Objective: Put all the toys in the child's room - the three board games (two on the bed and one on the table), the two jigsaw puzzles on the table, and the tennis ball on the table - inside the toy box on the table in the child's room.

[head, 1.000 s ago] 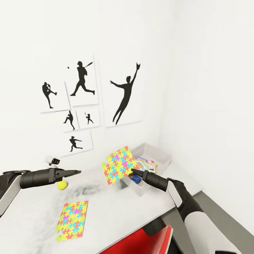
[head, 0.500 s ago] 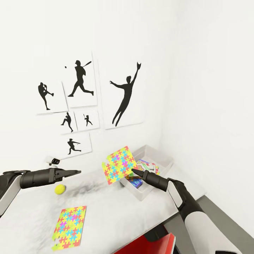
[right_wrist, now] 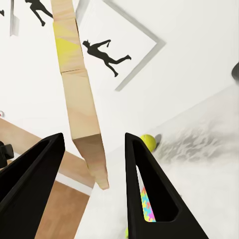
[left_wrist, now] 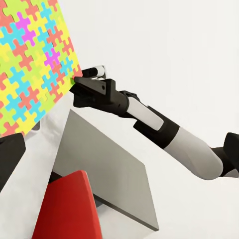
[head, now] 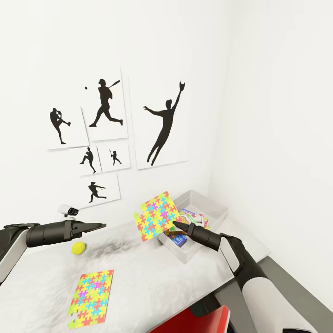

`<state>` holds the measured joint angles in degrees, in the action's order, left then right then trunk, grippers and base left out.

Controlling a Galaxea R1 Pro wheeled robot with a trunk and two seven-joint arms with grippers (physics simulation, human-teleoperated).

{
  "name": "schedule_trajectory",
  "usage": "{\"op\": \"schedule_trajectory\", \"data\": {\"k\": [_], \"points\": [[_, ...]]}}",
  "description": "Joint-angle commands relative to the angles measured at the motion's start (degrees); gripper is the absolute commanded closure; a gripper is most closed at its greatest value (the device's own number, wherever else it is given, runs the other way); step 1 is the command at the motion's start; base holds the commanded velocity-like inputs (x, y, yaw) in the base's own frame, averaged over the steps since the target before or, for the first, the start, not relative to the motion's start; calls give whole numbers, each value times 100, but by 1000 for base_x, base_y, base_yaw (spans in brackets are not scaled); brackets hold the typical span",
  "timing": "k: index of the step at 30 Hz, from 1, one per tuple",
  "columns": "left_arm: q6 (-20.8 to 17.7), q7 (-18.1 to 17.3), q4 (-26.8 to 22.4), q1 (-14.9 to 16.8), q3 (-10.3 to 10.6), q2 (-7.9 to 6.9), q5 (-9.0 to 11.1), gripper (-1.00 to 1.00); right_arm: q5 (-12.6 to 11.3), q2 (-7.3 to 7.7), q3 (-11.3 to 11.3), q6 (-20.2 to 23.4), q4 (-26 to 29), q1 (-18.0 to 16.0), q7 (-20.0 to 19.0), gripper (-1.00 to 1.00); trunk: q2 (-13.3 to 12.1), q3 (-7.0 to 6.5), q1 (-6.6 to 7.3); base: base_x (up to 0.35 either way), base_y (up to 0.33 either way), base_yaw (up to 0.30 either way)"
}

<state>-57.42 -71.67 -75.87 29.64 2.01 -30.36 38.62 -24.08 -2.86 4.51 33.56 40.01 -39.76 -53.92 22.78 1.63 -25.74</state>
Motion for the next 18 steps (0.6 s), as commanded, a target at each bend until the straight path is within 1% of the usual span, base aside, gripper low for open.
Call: {"op": "schedule_trajectory", "data": {"k": [1, 14, 18], "points": [[-41, -5, 2, 7, 10, -5, 23, -100, -9, -5, 21, 37, -2, -6, -13, 100, 14, 14, -4, 0, 0, 0], [-41, -5, 41, 7, 5, -7, 28, -100, -11, -8, 33, 38, -2, -5, 46, 100, 14, 14, -4, 0, 0, 0], [-41, -5, 53, 7, 6, -6, 43, -100, -58, -21, 69, 137, -2, -7, 79, 100, 14, 14, -4, 0, 0, 0]]}}
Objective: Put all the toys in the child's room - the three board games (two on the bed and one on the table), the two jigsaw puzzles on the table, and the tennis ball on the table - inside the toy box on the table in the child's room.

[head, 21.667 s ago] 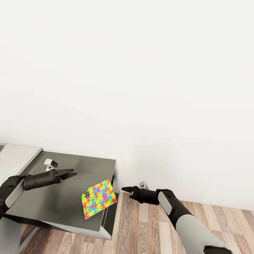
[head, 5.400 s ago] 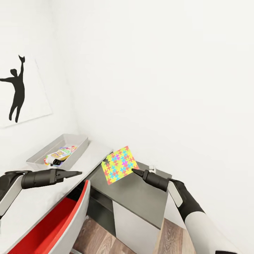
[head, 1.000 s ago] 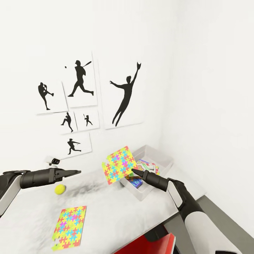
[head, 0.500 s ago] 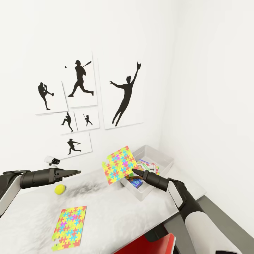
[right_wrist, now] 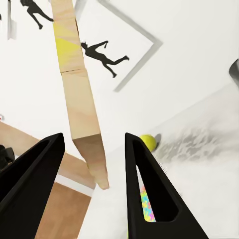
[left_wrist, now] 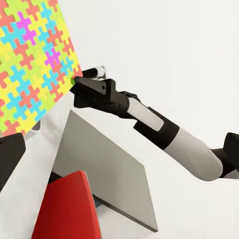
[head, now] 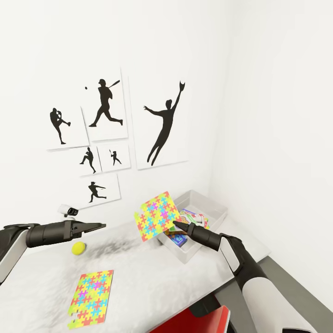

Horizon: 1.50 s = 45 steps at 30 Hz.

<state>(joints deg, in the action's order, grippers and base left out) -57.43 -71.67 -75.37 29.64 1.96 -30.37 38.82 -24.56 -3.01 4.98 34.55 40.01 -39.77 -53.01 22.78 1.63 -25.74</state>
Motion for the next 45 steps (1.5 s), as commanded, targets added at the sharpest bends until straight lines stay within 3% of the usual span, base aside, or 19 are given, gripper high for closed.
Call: {"op": "schedule_trajectory", "data": {"k": [1, 4, 8, 13, 17, 20, 26, 29, 37, 45], "points": [[-41, -5, 3, 7, 11, -5, 24, -100, -17, -6, 25, 70, -2, -6, -9, 100, 14, 14, -4, 0, 0, 0], [-41, -5, 4, 7, 8, -10, 17, -100, -26, -9, 34, 533, -2, -143, 46, 100, 14, 14, -4, 0, 0, 0], [-41, -5, 4, 7, 6, -9, 13, -100, -34, -2, 48, 1072, -27, -623, 469, 100, 14, 14, -4, 0, 0, 0], [-41, -5, 6, 7, 6, -9, 12, -100, -46, 8, 115, 1391, -93, -1207, 1346, 100, 14, 14, -4, 0, 0, 0], [-41, -4, 10, 7, 6, -10, 12, -100, -42, 33, 494, 1721, -220, -1569, 2484, 100, 14, 14, -4, 0, 0, 0], [-41, -3, 13, 7, 6, -8, 12, -100, -48, 144, 597, 1817, -334, -1709, 2996, 100, 14, 14, -4, 0, 0, 0], [-41, -5, 13, 7, 6, -11, 12, -100, -50, 371, 674, 2291, -383, -1755, 3135, 100, 14, 14, -4, 0, 0, 0], [-41, -5, 13, 7, 6, -12, 12, -100, -49, 392, 809, 2385, -381, -1740, 3138, 100, 14, 14, -4, 0, 0, 0], [-41, -5, 13, 7, 12, -2, 26, -100, -58, 416, 1545, 2440, -434, -1694, 3025, 100, 14, 49, -4, 0, 0, 0], [-41, -5, 26, 7, 23, 16, 60, -100, -66, 416, 1701, 2515, -441, -1759, 3015, 100, 14, 122, -4, 0, 0, 0]]}}
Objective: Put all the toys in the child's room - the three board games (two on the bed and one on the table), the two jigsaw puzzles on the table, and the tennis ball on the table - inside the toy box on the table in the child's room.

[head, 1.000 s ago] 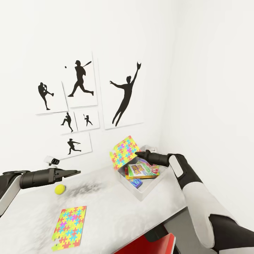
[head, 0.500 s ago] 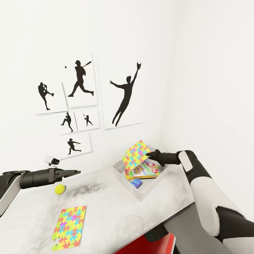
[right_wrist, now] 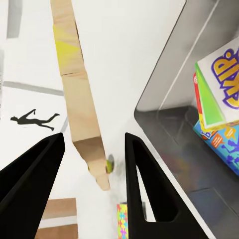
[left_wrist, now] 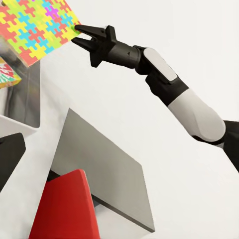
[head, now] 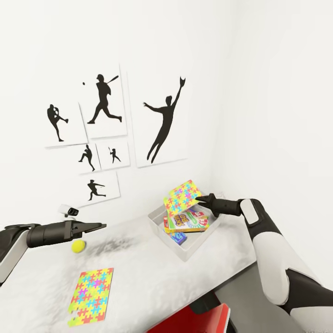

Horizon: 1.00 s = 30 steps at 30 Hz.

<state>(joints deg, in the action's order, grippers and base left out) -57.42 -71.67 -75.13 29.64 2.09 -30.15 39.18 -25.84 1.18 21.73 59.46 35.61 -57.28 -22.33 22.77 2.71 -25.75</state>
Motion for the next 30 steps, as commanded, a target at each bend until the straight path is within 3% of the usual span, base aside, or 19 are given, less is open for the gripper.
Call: {"op": "schedule_trajectory", "data": {"k": [1, 9, 21, 30], "points": [[-41, -5, 4, 7, 11, 0, 25, -100, 62, -3, 53, 23, -1, -28, -50, 100, 15, 24, -4, 0, 0, 0], [-56, -10, 7, 7, -4, -15, 40, -100, 70, -3, 394, 45, -9, -168, -29, 100, 15, 99, -4, 0, 0, 0], [-68, -14, 7, 7, 2, -7, 54, -100, 70, -27, 429, 28, -25, -414, 18, 100, 15, 212, -4, 0, 0, 0], [-68, -14, 7, 7, 1, -15, 48, -100, 70, -29, 429, 22, -76, -540, 419, 100, 15, 297, -4, 0, 0, 0]]}}
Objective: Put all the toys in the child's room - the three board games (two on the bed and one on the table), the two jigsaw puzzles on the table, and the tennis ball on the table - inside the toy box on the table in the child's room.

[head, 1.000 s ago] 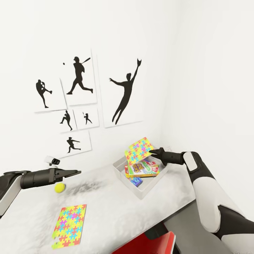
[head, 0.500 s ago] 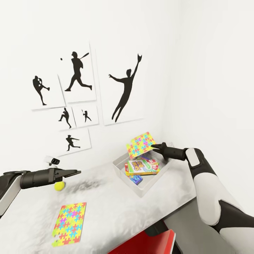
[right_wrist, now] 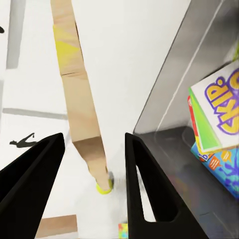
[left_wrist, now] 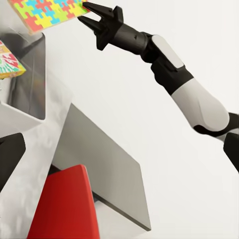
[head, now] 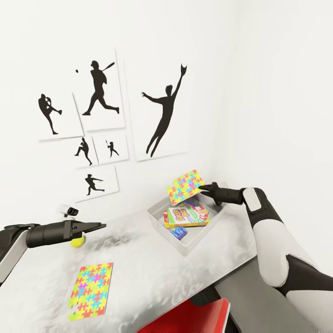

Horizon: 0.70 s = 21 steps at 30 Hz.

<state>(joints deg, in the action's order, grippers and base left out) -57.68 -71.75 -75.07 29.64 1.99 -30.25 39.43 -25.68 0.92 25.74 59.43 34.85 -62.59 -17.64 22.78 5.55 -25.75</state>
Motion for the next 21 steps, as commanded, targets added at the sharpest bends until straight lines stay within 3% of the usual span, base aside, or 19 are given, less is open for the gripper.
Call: {"op": "schedule_trajectory", "data": {"k": [1, 21], "points": [[-41, -5, 2, 7, 11, -6, 22, -100, 54, -3, 28, 25, -5, -27, 20, 100, 14, 23, -4, 0, 0, 0], [-41, 3, 36, 7, 3, -7, 12, -100, 71, 11, 13, 25, -337, -50, 351, 100, 14, 212, -4, 0, 0, 0]]}}
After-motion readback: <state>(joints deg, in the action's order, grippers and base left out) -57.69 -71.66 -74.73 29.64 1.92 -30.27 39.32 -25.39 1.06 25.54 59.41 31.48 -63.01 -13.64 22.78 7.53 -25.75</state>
